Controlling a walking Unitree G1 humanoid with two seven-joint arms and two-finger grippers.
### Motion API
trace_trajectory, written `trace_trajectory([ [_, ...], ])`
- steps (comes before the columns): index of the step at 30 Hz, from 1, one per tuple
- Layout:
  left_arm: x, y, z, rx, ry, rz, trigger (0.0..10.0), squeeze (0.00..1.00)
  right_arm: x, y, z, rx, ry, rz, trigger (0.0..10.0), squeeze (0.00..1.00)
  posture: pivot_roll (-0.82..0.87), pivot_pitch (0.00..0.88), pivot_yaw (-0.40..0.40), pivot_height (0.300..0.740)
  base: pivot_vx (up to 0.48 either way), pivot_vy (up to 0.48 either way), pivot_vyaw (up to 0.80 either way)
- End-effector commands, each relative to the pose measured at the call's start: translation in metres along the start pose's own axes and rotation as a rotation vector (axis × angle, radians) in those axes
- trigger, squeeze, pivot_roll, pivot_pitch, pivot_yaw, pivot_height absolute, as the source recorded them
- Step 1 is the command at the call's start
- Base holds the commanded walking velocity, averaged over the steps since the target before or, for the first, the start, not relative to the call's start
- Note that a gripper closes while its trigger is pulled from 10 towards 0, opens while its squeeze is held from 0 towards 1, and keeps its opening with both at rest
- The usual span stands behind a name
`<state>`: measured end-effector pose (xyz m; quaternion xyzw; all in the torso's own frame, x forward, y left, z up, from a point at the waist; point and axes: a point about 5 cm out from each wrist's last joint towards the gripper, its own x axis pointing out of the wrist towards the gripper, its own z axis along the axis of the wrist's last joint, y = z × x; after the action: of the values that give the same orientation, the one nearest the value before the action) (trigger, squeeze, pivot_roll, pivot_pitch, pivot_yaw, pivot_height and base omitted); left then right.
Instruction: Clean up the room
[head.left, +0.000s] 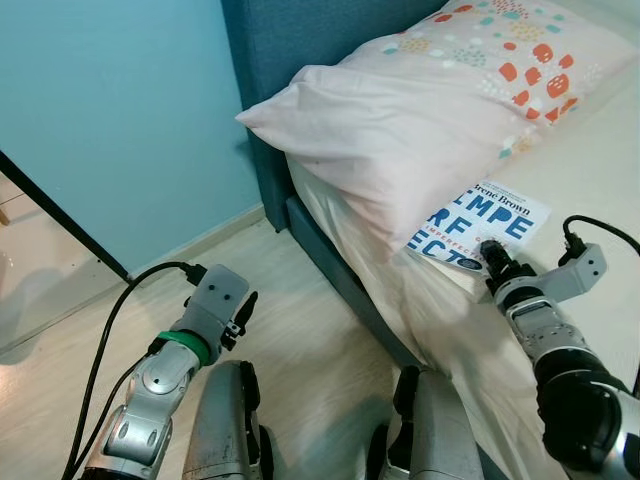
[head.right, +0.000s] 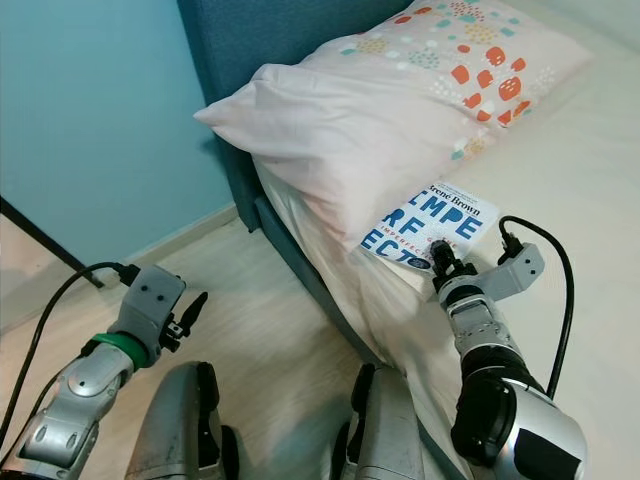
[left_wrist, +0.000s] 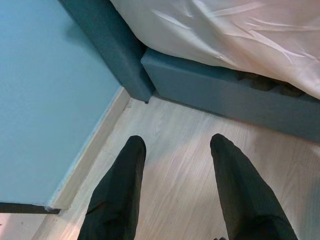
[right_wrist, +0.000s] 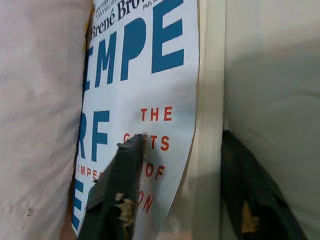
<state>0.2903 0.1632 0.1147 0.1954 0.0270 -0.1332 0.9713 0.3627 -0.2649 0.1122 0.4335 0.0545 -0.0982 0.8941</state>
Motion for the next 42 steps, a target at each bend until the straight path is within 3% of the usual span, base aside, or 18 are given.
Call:
trace_trajectory([
  [1, -0.005, -0.002, -0.008, 0.002, 0.037, -0.009, 10.0, 0.00, -0.006, -0.016, -0.024, 0.025, 0.098, -0.064, 0.0, 0.00, 0.20, 0.257, 0.085, 0.567, 0.000, 0.000, 0.00],
  [10, -0.003, -0.002, -0.007, 0.002, 0.033, -0.014, 10.0, 0.00, -0.009, -0.022, -0.022, 0.051, 0.088, -0.071, 0.0, 0.00, 0.19, 0.251, 0.090, 0.567, 0.000, 0.000, 0.00],
  [25, 0.000, -0.005, -0.006, -0.008, 0.032, -0.013, 10.0, 0.00, -0.016, -0.039, -0.021, 0.146, -0.022, -0.145, 0.0, 0.00, 0.18, 0.243, 0.083, 0.567, 0.000, 0.000, 0.00],
  [26, 0.000, -0.005, -0.007, -0.009, 0.032, -0.013, 10.0, 0.00, -0.017, -0.041, -0.023, 0.148, -0.018, -0.145, 10.0, 0.00, 0.17, 0.239, 0.081, 0.567, 0.000, 0.000, 0.00],
  [32, 0.001, -0.007, -0.007, -0.012, 0.031, -0.018, 10.0, 0.00, -0.023, -0.050, -0.027, 0.141, -0.028, -0.172, 10.0, 0.00, 0.17, 0.236, 0.079, 0.567, 0.000, 0.000, 0.00],
  [42, 0.003, -0.008, -0.008, -0.014, 0.030, -0.020, 10.0, 0.00, -0.025, -0.052, -0.032, 0.159, -0.051, -0.180, 10.0, 0.00, 0.16, 0.227, 0.077, 0.567, 0.000, 0.000, 0.00],
])
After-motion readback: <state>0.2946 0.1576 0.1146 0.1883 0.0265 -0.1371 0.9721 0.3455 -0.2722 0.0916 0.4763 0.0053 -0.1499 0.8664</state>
